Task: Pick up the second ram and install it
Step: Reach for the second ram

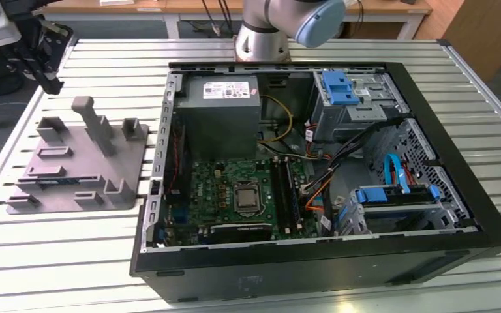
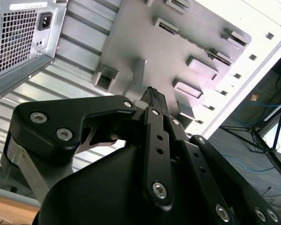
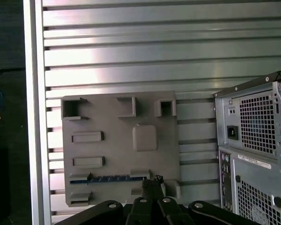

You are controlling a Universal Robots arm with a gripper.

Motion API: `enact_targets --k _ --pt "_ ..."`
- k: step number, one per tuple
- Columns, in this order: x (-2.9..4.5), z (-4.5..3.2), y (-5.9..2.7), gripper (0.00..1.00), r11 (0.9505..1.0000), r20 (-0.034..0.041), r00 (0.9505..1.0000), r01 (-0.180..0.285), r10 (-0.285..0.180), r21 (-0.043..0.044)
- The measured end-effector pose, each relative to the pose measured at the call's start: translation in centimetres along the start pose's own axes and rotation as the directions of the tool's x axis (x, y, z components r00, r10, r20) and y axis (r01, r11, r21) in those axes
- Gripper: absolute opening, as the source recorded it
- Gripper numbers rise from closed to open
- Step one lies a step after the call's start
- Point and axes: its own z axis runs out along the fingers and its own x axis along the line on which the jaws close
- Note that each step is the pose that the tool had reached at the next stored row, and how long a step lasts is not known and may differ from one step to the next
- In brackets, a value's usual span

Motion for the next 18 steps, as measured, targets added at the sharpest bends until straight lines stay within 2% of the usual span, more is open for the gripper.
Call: enact_targets --k 10,18 --pt "2.12 0.34 -0.44 0.1 1.0 0.0 1.0 0.0 0.0 0.0" --pt "3.45 0.61 -0.86 0.1 1.0 0.0 1.0 0.0 0.0 0.0"
